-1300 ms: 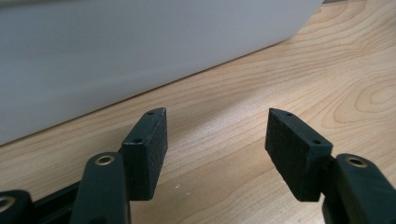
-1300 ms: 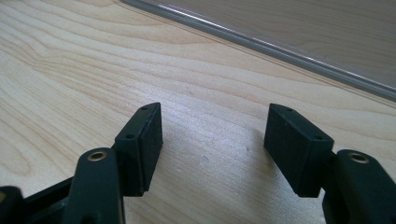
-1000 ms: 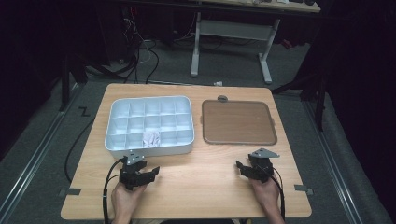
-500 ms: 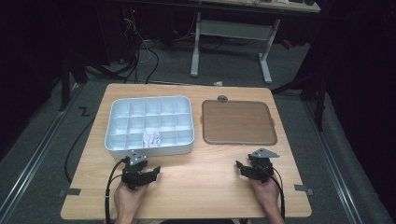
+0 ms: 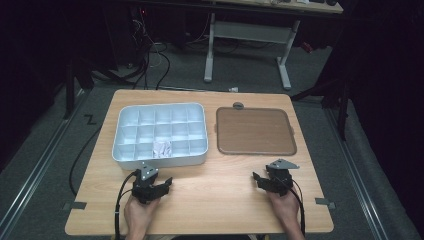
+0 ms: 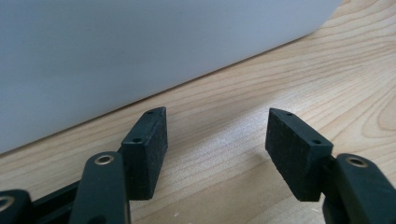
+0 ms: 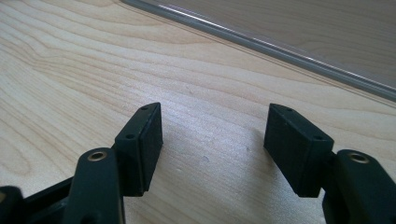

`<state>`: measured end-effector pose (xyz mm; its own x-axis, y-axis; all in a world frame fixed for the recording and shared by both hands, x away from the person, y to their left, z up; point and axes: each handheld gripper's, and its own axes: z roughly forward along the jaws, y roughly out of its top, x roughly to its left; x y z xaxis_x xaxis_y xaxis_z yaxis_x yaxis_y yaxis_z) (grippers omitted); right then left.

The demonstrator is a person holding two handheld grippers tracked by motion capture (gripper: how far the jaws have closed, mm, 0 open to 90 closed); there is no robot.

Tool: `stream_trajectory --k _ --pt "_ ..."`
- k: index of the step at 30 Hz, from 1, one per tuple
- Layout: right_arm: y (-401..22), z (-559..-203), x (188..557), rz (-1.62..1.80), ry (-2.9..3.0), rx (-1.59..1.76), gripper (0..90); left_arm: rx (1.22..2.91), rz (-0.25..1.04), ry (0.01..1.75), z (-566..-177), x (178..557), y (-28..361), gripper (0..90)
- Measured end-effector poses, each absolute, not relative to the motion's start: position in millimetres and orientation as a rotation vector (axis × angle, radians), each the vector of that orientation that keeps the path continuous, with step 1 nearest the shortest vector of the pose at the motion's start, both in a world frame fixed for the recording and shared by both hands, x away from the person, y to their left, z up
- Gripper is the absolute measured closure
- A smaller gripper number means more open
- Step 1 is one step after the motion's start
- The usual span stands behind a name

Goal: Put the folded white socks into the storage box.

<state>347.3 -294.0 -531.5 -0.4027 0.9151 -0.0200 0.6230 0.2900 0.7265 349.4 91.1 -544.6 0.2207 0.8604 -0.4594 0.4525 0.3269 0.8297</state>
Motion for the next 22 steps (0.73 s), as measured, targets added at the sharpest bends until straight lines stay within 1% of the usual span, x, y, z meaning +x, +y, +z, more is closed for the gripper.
stream_trajectory --k 4,6,22 --pt "-294.0 -531.5 347.3 0.900 2.130 1.375 37.7 1.346 0.488 1.388 -547.2 347.9 84.5 37.8" --pt "-294.0 -531.5 347.3 0.901 2.129 1.375 37.7 1.346 0.484 1.389 -547.1 348.0 84.1 35.8" --pt "-294.0 -531.6 347.3 0.900 2.130 1.374 37.7 1.345 0.476 1.389 -547.0 348.0 84.7 34.4"
